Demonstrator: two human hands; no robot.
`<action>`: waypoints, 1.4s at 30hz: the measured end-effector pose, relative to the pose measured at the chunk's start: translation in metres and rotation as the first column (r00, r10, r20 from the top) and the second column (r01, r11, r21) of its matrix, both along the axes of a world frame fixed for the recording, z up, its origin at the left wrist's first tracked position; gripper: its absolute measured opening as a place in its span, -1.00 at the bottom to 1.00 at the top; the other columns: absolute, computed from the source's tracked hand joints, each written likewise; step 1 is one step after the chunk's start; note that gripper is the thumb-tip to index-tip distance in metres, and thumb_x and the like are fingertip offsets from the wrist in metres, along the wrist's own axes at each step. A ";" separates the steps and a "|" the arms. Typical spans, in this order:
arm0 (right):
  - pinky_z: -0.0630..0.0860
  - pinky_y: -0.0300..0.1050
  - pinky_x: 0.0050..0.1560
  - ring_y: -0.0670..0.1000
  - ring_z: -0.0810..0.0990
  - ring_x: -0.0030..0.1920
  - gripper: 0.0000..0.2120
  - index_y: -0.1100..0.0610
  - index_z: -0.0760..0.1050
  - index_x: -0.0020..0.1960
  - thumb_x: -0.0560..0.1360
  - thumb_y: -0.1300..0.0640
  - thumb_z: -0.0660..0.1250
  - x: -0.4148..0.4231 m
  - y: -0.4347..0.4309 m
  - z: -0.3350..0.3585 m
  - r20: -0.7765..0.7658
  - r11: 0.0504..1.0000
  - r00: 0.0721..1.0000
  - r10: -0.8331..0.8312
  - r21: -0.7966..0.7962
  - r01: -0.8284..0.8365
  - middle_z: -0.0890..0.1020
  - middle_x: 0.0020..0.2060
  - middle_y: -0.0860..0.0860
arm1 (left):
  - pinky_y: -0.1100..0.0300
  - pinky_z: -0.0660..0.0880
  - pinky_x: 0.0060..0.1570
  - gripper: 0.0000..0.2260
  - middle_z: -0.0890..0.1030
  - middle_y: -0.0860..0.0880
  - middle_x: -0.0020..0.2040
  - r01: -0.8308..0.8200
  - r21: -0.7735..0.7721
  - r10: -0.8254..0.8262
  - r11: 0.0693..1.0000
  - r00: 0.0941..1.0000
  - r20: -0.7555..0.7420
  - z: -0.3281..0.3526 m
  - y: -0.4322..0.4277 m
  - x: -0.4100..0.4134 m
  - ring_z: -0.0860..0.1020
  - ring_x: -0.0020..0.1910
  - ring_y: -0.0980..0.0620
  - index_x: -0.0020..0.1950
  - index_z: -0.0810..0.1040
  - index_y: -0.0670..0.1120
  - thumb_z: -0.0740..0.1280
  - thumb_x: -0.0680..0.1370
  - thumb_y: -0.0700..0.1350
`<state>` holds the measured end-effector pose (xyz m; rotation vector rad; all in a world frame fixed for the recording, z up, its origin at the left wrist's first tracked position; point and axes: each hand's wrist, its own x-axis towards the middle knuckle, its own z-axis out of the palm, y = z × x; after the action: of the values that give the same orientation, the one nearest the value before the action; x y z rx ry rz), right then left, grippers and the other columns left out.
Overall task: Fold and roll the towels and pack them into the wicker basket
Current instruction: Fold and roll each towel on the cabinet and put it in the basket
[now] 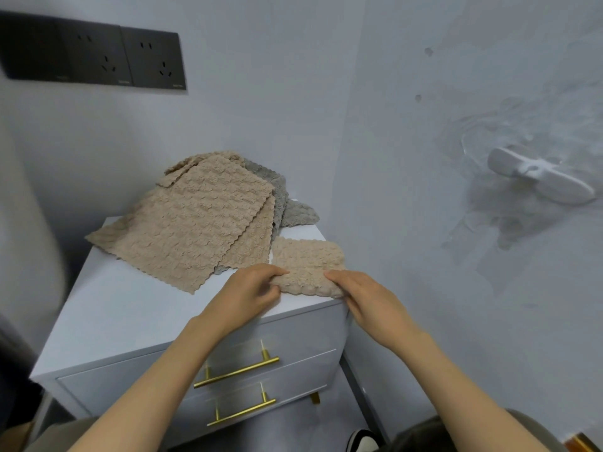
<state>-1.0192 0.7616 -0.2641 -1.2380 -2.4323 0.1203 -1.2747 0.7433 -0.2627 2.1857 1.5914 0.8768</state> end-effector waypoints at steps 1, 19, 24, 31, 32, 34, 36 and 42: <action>0.40 -0.13 0.25 0.00 0.41 0.34 -0.59 0.03 0.37 0.43 0.60 0.22 0.18 0.002 0.002 0.001 -0.017 0.999 1.000 -0.025 -0.024 0.025 0.47 0.34 -0.04 | 0.30 0.40 0.13 -0.72 0.59 0.08 0.16 -0.009 -0.006 0.009 1.000 1.000 0.027 0.001 0.000 0.000 0.52 0.12 0.14 0.26 0.56 -0.04 0.30 0.55 -0.13; 0.38 -0.18 -0.23 -0.11 0.51 -0.27 -0.90 0.05 0.52 -0.07 0.50 0.02 0.31 -0.011 0.012 0.018 -0.352 0.812 0.813 -0.465 -0.534 0.233 0.57 -0.34 -0.11 | 0.13 0.31 -0.35 -0.76 0.50 -0.06 -0.36 -0.304 -0.142 0.321 0.942 0.939 0.125 0.006 -0.002 0.015 0.39 -0.38 0.03 -0.18 0.47 -0.19 0.26 0.51 -0.01; 0.46 -0.12 -0.17 -0.05 0.58 -0.19 -0.85 -0.05 0.45 -0.06 0.43 -0.08 0.31 -0.024 0.015 0.016 -0.294 0.794 0.782 -0.550 -0.473 0.381 0.62 -0.31 -0.07 | 0.15 0.36 -0.38 -0.82 0.50 0.02 -0.35 -0.392 -0.053 0.393 0.918 0.920 0.007 0.007 0.002 0.012 0.46 -0.35 0.03 -0.15 0.44 -0.06 0.33 0.44 0.04; 0.42 -0.08 -0.24 0.00 0.44 -0.04 -0.81 -0.04 0.45 0.02 0.44 0.16 0.30 -0.034 0.012 0.011 -0.293 0.918 0.881 -0.372 0.026 0.397 0.51 -0.15 -0.09 | 0.12 0.40 -0.06 -0.80 0.52 0.02 -0.03 -0.149 0.308 0.163 0.940 0.986 -0.022 -0.003 0.005 0.021 0.44 -0.03 0.01 0.03 0.56 -0.04 0.30 0.47 -0.26; 0.44 -0.07 -0.23 0.02 0.45 -0.05 -0.78 -0.02 0.48 0.01 0.42 0.23 0.27 -0.037 0.011 0.009 -0.294 0.935 0.911 -0.288 0.117 0.334 0.53 -0.13 -0.09 | 0.10 0.43 -0.10 -0.82 0.55 0.02 -0.05 -0.111 0.348 0.133 0.931 0.990 -0.040 -0.005 0.005 0.024 0.48 -0.06 -0.01 0.01 0.58 -0.05 0.28 0.49 -0.27; 0.47 -0.07 -0.27 0.05 0.51 -0.12 -0.74 0.01 0.54 -0.03 0.40 0.24 0.17 -0.043 0.008 0.006 -0.263 0.946 0.955 -0.140 0.251 0.208 0.58 -0.14 -0.08 | 0.12 0.46 -0.16 -0.83 0.59 0.02 -0.05 -0.077 0.373 0.112 0.924 0.991 -0.073 -0.005 0.001 0.029 0.52 -0.08 -0.02 0.02 0.59 -0.06 0.25 0.50 -0.20; 0.51 -0.09 -0.27 0.04 0.54 -0.13 -0.73 0.00 0.57 -0.04 0.41 0.16 0.13 -0.046 0.004 0.002 -0.200 0.951 0.977 -0.076 0.281 0.132 0.61 -0.13 -0.10 | 0.20 0.45 -0.13 -0.76 0.61 0.04 0.00 -0.061 0.362 0.109 0.930 0.987 -0.114 -0.005 -0.004 0.032 0.53 -0.05 0.02 0.06 0.59 -0.03 0.20 0.47 -0.14; 0.55 -0.18 -0.10 -0.02 0.54 -0.01 -0.64 0.03 0.62 0.09 0.40 0.18 0.16 -0.039 -0.001 -0.002 -0.035 0.953 0.999 -0.007 0.302 0.018 0.65 -0.02 -0.09 | 0.21 0.56 -0.08 -0.72 0.65 0.03 0.08 -0.009 0.333 0.082 0.943 0.975 -0.205 -0.011 -0.008 0.025 0.62 0.02 0.00 0.13 0.64 -0.04 0.36 0.44 -0.19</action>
<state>-1.0580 0.7607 -0.2656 -1.1031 -2.3061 -0.2259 -1.2492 0.7357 -0.2737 2.5614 1.7028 1.0129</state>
